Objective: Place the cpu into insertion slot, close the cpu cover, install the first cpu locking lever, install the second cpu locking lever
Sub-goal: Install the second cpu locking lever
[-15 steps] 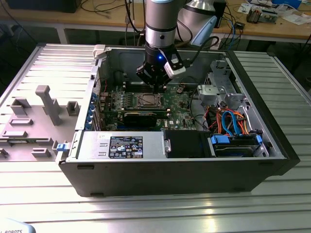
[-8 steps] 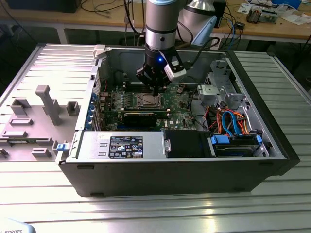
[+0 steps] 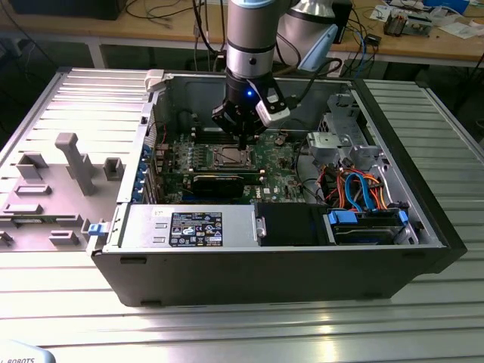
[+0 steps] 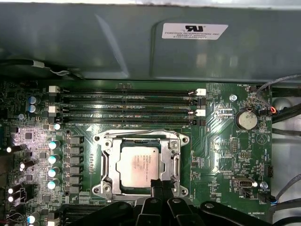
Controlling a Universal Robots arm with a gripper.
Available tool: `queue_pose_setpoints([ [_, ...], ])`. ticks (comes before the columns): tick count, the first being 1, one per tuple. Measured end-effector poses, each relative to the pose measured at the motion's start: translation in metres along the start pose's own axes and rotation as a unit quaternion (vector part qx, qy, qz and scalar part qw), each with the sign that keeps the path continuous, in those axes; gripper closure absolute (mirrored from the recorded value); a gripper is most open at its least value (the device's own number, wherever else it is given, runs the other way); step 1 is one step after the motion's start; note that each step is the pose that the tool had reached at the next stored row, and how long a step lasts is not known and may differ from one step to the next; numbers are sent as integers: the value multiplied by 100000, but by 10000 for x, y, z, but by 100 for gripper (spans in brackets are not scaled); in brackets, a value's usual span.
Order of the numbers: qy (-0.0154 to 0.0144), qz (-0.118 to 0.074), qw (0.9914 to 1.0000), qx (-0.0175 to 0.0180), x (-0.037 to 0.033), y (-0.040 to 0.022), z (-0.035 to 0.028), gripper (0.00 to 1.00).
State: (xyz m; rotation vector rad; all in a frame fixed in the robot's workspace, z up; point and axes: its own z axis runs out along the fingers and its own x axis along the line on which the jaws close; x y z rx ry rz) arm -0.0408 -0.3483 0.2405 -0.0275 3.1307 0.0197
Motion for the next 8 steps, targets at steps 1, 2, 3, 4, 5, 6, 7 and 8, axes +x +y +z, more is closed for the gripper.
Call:
queue_pose_setpoints([
  [1, -5, -2, 100000, -10, 0, 0, -4, 89],
  [2, -16, 2, 100000, -29, -1, -1, -3, 89],
  [3, -9, -4, 100000, -20, -1, -5, -4, 89],
  [4, -6, -6, 100000, -13, -1, -17, -5, 89],
  [5, -9, 6, 100000, -12, 0, -41, -5, 89],
  [6, -10, 3, 100000, -16, 0, -54, -5, 89],
  [7, -11, 5, 100000, -18, 1, -59, -5, 89],
  [8, -12, 10, 100000, -20, 1, -59, -5, 89],
])
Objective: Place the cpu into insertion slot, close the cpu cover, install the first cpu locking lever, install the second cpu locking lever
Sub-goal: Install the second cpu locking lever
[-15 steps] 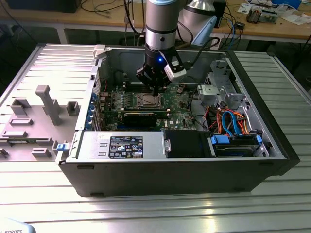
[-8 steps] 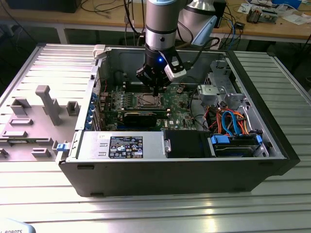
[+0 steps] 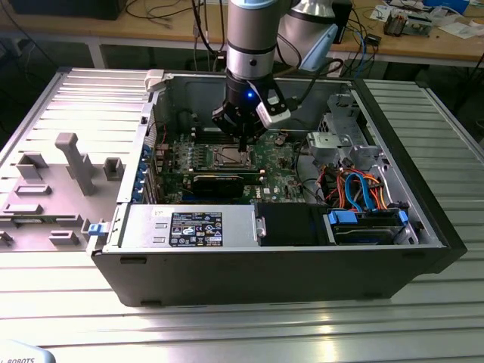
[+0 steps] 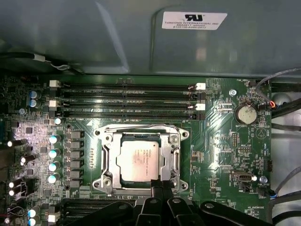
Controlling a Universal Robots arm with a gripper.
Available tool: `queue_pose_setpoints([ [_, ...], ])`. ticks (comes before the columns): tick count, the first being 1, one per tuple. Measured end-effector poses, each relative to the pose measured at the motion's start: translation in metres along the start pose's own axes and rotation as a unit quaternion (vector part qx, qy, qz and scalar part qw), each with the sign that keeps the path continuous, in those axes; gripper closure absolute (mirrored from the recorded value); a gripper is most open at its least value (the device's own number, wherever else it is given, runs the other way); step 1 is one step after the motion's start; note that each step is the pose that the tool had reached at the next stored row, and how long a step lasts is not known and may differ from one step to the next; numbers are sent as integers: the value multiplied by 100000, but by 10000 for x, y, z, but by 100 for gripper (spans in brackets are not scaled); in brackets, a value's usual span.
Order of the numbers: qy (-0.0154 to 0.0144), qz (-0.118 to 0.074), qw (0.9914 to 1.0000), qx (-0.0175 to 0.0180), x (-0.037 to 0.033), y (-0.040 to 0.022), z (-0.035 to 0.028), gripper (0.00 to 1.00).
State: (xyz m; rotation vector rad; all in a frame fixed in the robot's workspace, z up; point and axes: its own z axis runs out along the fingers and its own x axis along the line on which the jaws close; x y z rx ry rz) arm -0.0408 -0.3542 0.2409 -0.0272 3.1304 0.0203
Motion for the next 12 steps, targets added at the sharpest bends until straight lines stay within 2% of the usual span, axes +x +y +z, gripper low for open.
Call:
queue_pose_setpoints([
  [12, 1, -3, 100000, 4, 0, -2, 0, 89],
])
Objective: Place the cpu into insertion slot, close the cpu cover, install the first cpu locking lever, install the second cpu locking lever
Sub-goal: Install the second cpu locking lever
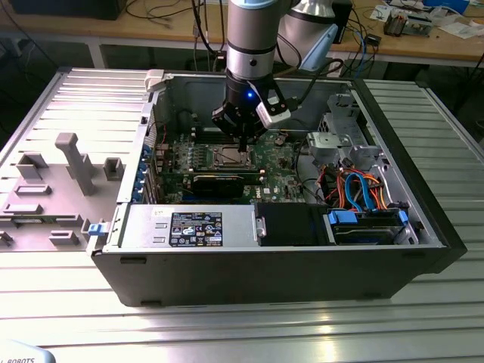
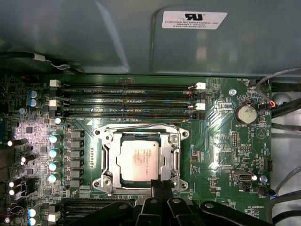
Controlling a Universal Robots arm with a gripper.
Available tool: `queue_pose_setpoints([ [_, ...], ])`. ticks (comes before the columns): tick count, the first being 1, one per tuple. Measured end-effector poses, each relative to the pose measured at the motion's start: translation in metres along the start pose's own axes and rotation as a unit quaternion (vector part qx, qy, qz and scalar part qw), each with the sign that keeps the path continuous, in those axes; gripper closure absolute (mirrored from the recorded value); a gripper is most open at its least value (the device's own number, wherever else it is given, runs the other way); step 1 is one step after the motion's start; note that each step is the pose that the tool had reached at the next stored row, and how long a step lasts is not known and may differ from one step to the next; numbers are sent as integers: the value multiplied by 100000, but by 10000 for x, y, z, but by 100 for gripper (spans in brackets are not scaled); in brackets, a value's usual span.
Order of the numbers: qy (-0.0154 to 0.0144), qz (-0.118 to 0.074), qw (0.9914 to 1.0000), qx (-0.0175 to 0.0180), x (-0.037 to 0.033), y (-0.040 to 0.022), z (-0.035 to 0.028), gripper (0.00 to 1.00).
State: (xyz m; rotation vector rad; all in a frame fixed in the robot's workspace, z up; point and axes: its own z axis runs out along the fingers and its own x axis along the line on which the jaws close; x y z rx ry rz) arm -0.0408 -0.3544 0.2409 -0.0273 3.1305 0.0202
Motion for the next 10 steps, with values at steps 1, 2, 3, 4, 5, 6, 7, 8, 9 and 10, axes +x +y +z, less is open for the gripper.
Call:
queue_pose_setpoints([
  [1, 0, 0, 100000, 1, 0, 0, 0, 89],
  [2, 4, 1, 100000, 3, 0, 0, 0, 89],
  [3, 1, 0, 100000, 0, 0, -2, 0, 89],
  [4, 4, -14, 100000, 3, 0, -12, -1, 89],
  [5, 3, -1, 100000, 1, 1, -33, -1, 89],
  [6, 1, -3, 100000, -2, 1, -44, 0, 89],
  [7, -1, -3, 100000, -4, 1, -57, 0, 89],
  [8, 2, -2, 100000, -2, 1, -81, -1, 89],
  [9, -5, -1, 100000, -9, 2, -89, -1, 89],
  [10, 1, 3, 100000, -2, 2, -89, -1, 89],
])
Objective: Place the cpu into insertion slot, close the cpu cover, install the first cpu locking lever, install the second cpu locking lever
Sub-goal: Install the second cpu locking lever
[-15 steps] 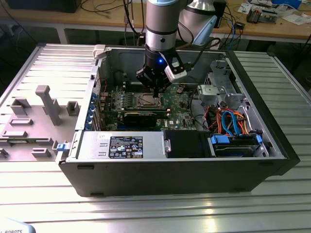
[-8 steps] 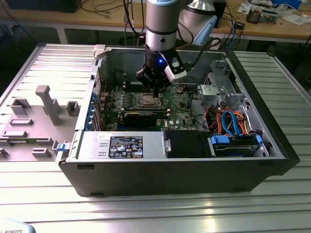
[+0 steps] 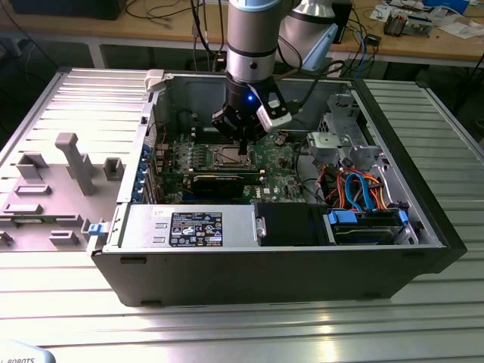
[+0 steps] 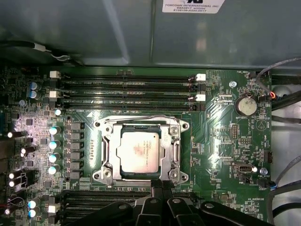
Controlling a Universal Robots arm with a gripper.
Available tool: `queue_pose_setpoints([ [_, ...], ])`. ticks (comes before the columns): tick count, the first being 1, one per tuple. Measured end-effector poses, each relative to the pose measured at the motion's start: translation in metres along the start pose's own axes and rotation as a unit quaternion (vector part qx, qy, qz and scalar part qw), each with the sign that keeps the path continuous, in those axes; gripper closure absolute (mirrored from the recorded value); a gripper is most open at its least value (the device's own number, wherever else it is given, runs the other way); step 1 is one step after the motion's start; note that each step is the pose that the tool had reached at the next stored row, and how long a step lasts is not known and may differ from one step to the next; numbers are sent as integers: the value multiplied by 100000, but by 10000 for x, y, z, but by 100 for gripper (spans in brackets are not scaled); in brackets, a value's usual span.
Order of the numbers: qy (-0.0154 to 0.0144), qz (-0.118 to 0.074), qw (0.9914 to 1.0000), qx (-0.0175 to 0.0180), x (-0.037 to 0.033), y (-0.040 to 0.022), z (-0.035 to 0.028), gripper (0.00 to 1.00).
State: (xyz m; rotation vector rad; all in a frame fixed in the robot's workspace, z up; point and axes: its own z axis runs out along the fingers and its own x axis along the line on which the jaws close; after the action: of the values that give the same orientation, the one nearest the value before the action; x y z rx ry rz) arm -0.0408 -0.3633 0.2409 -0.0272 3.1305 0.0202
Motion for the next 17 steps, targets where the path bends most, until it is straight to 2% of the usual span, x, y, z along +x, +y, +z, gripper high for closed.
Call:
queue_pose_setpoints([
  [4, -95, -7, 100000, 41, -1, -1, 0, 89],
  [15, -89, -5, 100000, 42, -2, -3, 0, 89],
  [17, 147, 8, 99997, -749, -2, -12, 0, 89],
])
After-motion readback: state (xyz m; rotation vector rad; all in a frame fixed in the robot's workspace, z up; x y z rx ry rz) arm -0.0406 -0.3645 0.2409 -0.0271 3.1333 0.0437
